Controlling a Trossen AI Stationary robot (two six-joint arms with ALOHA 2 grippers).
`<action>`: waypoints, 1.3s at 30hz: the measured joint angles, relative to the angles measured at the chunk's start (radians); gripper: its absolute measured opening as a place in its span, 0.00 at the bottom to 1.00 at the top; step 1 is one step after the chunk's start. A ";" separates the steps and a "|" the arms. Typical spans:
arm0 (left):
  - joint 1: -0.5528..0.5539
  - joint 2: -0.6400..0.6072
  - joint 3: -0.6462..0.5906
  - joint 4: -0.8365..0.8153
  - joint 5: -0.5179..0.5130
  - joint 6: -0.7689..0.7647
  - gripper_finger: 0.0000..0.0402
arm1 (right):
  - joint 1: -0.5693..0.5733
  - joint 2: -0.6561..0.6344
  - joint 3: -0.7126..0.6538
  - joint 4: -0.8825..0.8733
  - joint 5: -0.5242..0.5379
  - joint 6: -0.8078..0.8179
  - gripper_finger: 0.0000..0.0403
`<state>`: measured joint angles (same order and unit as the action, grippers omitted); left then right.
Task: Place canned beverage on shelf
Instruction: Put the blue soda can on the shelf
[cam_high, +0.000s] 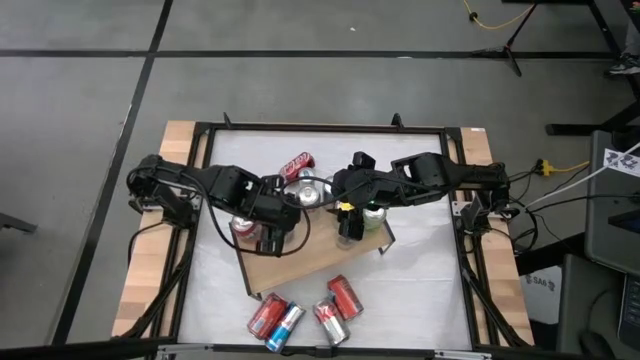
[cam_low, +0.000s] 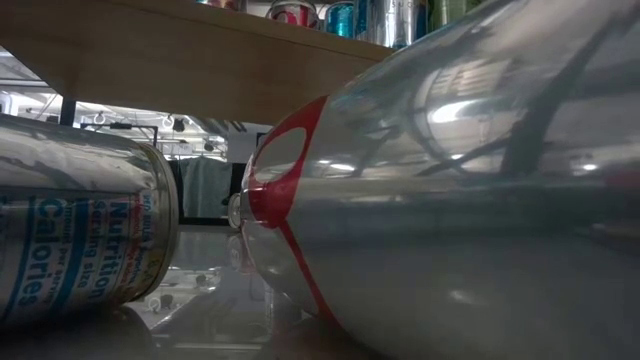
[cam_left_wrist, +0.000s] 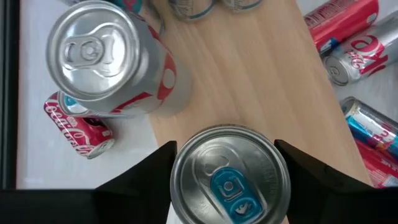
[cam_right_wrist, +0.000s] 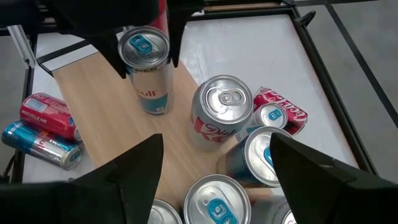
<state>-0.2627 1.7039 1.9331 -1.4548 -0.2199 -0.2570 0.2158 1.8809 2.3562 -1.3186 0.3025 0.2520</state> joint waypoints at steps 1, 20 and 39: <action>0.005 0.000 0.000 0.000 0.000 0.002 0.53 | 0.000 0.000 0.000 0.000 0.000 0.000 0.71; 0.107 0.000 0.000 -0.003 -0.053 0.037 0.56 | 0.000 0.000 0.000 0.000 0.000 0.000 0.71; 0.108 0.001 0.000 0.054 -0.049 0.058 0.56 | 0.000 0.001 0.000 0.000 0.000 0.000 0.71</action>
<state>-0.1551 1.7046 1.9331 -1.4006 -0.2693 -0.1987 0.2160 1.8820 2.3562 -1.3186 0.3023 0.2520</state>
